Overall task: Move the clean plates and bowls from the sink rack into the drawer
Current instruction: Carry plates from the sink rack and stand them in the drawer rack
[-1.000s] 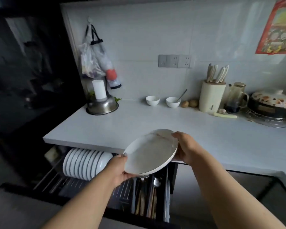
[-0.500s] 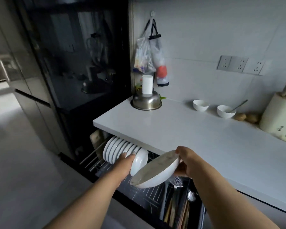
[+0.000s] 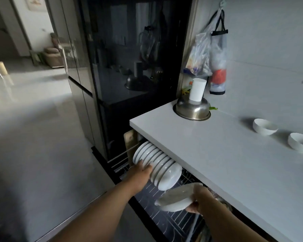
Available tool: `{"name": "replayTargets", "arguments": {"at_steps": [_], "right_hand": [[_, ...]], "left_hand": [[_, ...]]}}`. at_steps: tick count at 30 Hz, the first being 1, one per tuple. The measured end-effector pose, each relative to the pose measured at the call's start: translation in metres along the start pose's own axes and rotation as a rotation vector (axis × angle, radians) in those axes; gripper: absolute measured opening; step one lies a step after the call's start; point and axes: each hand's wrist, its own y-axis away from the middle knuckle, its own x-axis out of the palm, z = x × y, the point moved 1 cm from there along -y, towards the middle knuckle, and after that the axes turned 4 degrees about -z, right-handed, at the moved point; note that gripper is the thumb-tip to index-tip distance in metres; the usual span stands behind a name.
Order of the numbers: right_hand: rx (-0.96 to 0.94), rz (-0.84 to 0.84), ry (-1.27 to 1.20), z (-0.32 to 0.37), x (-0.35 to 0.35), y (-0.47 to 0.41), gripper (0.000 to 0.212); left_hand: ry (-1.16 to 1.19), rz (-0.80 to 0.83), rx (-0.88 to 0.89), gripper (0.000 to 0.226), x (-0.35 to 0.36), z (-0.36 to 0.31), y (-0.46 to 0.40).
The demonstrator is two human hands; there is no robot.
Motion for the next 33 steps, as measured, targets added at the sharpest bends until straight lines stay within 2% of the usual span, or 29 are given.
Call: {"name": "replayTargets", "arguments": {"at_steps": [2, 5, 11, 20, 23, 33], "right_hand": [[-0.028, -0.006, 0.059, -0.006, 0.009, -0.011, 0.037], [-0.075, -0.015, 0.117, -0.012, 0.021, -0.035, 0.033], [-0.081, -0.078, 0.184, -0.023, 0.042, -0.131, 0.042], [-0.087, -0.263, 0.224, 0.009, 0.076, -0.066, 0.041], [-0.071, -0.295, 0.294, 0.011, 0.085, -0.059, 0.038], [-0.186, -0.340, 0.398, 0.009, 0.093, -0.113, 0.043]], "left_hand": [[-0.033, -0.019, 0.000, 0.073, -0.006, 0.008, -0.008], [-0.037, -0.004, -0.014, 0.067, -0.013, 0.018, -0.018], [-0.047, 0.022, 0.017, 0.070, -0.037, 0.050, -0.045], [-0.119, 0.083, 0.091, 0.078, -0.059, 0.082, -0.086], [-0.183, 0.119, 0.150, 0.068, -0.054, 0.089, -0.095], [-0.391, 0.179, 0.276, 0.075, -0.033, 0.107, -0.134]]}}
